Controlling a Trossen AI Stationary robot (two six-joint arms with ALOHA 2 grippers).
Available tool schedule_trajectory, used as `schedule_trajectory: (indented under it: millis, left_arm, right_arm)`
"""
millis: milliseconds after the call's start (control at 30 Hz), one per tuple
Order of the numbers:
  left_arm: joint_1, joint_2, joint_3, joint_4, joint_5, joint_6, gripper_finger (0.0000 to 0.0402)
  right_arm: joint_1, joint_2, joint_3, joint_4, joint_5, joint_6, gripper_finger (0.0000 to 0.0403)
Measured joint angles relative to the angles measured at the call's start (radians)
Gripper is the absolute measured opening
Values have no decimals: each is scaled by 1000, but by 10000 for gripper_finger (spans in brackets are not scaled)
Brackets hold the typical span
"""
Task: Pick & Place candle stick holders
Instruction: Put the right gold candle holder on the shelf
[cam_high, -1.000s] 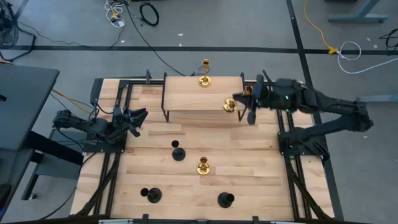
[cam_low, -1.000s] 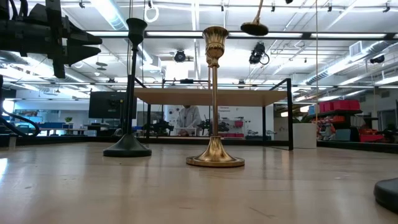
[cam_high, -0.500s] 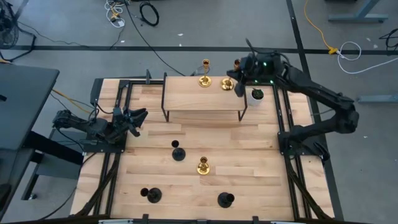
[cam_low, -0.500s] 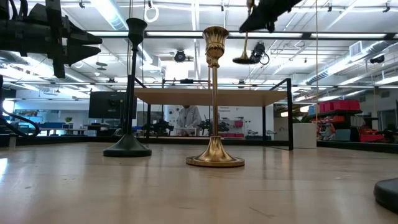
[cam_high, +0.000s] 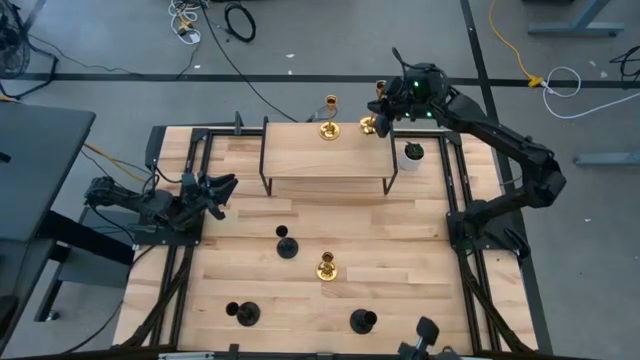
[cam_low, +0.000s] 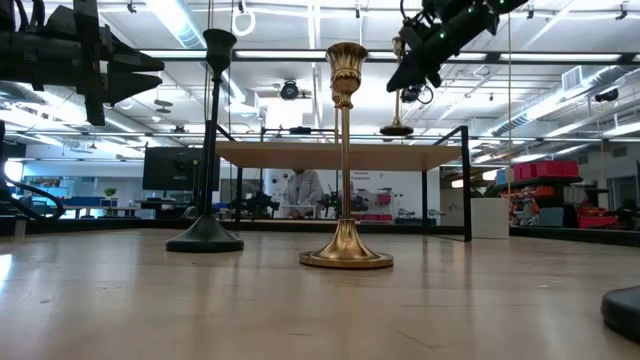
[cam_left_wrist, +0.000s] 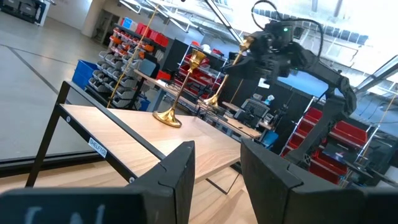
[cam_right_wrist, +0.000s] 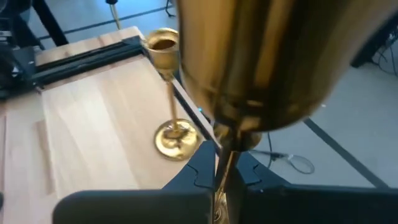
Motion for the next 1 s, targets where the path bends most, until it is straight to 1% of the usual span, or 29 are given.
schedule_trajectory:
  millis: [233,567,1000]
  left_arm:
    - [0,0,0,0,0,0,131]
    - [0,0,0,-1,0,0,131]
    - [0,0,0,-1,0,0,131]
  right_arm:
    - [-53,39,0,20,-24,24,5]
    - [-55,109,0,41,-36,-3,5]
    - [-60,116,0,37,-46,-5,5]
